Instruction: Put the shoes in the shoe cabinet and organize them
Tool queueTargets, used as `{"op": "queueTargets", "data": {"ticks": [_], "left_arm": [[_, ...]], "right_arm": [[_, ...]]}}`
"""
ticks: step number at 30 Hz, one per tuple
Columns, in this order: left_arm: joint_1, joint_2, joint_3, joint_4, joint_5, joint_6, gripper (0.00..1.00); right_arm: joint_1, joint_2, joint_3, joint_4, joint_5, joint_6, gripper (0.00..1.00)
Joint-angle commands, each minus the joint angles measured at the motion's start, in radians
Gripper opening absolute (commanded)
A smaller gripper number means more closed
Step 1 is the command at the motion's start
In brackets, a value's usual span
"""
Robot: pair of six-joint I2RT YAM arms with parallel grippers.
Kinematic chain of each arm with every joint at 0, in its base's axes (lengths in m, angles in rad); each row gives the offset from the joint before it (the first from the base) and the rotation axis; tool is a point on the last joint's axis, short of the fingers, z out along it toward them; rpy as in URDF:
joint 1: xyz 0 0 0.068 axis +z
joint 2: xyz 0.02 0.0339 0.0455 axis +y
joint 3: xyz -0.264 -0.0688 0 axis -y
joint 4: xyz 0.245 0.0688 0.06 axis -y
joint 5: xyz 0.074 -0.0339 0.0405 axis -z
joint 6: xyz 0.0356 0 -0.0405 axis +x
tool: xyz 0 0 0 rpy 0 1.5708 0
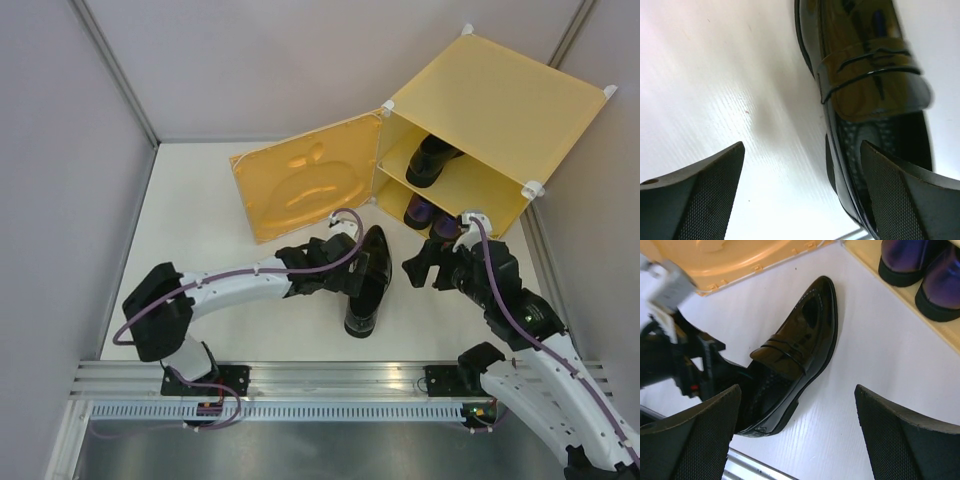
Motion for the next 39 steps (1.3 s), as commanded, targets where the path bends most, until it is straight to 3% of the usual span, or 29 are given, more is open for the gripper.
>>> {"op": "queueTargets", "data": {"ticks": [1,5,11,17,21,24,29,34,39], "left_arm": [[-0.003,-0.145,-0.008,0.014,-0.051,-0.052,1.00],[0.025,-0.254,-0.017,-0.067,-0.051,-0.069,1.00],[0.175,-0.465,-0.134,-0.150,0.045,-0.089,1.00],[0.448,-0.706,-0.237,-0.242,0.160,0.021,1.00],[0.623,-0.785,-0.290,-0.270,0.219,0.093,1.00],[0.712,-0.774,-0.307,-0.268,0.260,0.121,1.00],[0.758,-0.710,-0.309,-0.244,0.289,0.141,0.99],[0.766,-0.679,-0.274,-0.241,0.282,0.175,1.00],[0.769,-0.665,-0.217,-0.238,0.245,0.208,1.00]], "right_arm": [[0.003,0.019,-0.020,0.001,-0.063,0.047,0.98],[0.005,0.060,-0.035,0.012,-0.083,0.060,0.96],[0.060,0.146,-0.063,0.023,-0.055,0.108,0.93],[0.236,0.238,-0.074,0.062,0.068,0.169,0.92],[0.333,0.313,-0.026,0.087,0.121,0.189,0.89],[0.420,0.385,0.032,0.084,0.189,0.195,0.88],[0.568,0.534,0.110,0.105,0.244,0.217,0.80],[0.658,0.660,0.143,0.128,0.255,0.240,0.64],[0.671,0.780,0.155,0.141,0.232,0.243,0.50]]}}
